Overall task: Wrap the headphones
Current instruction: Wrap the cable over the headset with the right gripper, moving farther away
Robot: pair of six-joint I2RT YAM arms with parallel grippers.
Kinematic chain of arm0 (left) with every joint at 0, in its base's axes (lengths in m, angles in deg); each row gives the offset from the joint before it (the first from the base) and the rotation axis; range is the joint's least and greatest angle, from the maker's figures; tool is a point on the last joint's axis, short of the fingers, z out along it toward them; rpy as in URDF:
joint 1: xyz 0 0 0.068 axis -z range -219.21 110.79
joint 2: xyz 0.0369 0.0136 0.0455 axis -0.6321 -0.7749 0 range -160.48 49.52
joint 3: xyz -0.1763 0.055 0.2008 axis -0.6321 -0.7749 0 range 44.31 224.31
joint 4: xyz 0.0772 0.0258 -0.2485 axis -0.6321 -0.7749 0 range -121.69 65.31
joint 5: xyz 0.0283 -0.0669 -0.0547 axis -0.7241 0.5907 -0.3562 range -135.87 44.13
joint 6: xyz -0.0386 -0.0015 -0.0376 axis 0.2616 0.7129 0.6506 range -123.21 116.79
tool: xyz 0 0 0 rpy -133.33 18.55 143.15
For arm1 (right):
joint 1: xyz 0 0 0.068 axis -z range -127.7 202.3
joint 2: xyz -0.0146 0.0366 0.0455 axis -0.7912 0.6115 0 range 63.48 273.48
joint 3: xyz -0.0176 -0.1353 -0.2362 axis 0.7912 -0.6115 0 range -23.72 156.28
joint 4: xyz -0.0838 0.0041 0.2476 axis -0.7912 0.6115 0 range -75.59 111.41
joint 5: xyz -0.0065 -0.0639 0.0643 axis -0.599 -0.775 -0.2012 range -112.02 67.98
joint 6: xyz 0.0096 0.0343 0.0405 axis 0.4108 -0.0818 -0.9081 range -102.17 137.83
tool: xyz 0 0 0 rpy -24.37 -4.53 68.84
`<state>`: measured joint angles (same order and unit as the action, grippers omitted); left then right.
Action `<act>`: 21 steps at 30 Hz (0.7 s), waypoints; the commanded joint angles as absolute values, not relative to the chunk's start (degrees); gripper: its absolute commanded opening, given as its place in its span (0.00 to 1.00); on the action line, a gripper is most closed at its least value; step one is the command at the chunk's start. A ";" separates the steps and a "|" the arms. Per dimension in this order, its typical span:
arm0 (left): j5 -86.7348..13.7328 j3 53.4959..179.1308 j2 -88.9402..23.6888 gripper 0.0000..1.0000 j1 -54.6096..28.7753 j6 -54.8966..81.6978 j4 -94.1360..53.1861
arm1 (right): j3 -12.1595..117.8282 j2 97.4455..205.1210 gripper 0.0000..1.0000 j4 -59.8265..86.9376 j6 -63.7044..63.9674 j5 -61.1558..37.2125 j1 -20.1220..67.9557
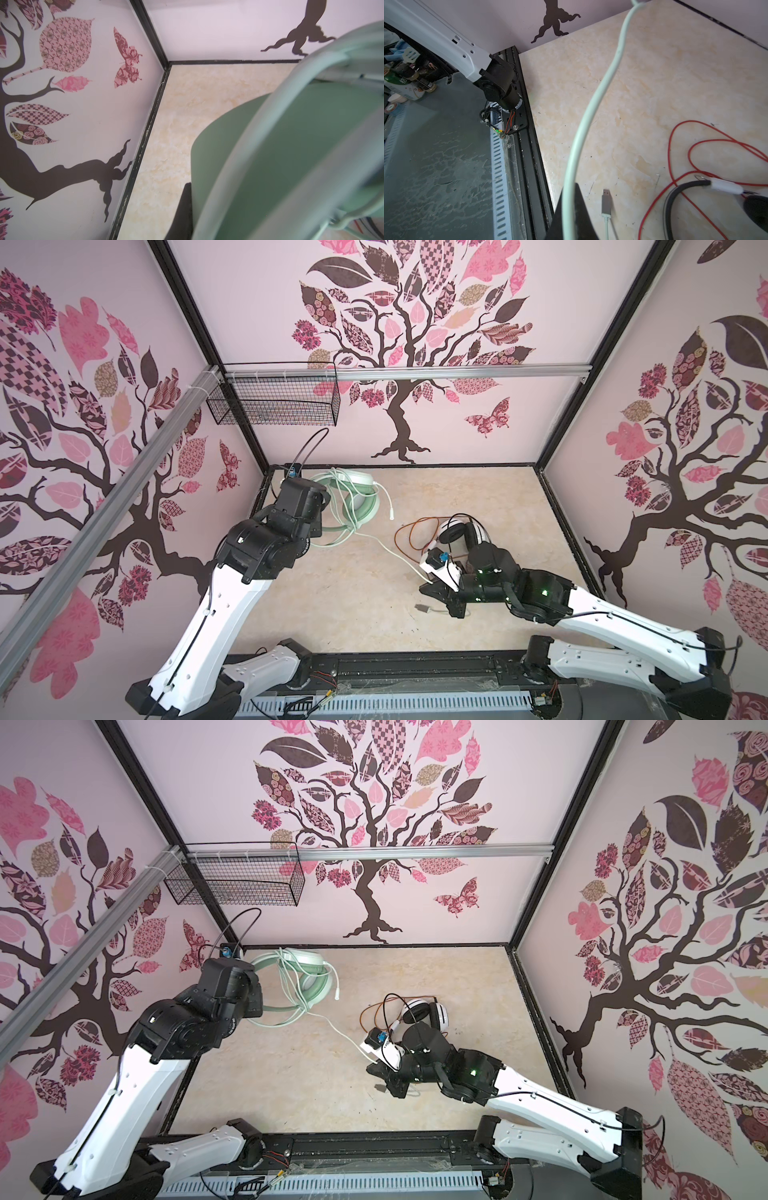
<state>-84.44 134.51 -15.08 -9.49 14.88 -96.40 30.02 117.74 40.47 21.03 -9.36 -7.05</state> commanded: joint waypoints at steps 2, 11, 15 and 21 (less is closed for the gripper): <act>-86.42 131.46 -14.56 0.00 -9.75 18.26 -91.38 | 36.60 117.14 0.00 50.89 26.05 -13.54 -7.20; -82.39 125.47 -15.29 0.00 -9.74 19.73 -90.38 | 49.23 122.70 0.00 58.94 31.67 -13.06 -7.44; -77.64 124.69 -17.04 0.00 -9.79 19.20 -90.44 | 55.52 127.21 0.00 61.40 34.26 -16.70 -10.06; -71.41 122.96 -19.22 0.00 -9.68 17.44 -90.96 | 65.04 134.05 0.00 63.96 39.10 -25.71 -13.57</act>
<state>-75.02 124.56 -19.47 -9.49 17.44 -94.52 60.20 132.08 61.56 35.48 -20.24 -12.87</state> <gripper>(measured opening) 0.066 0.054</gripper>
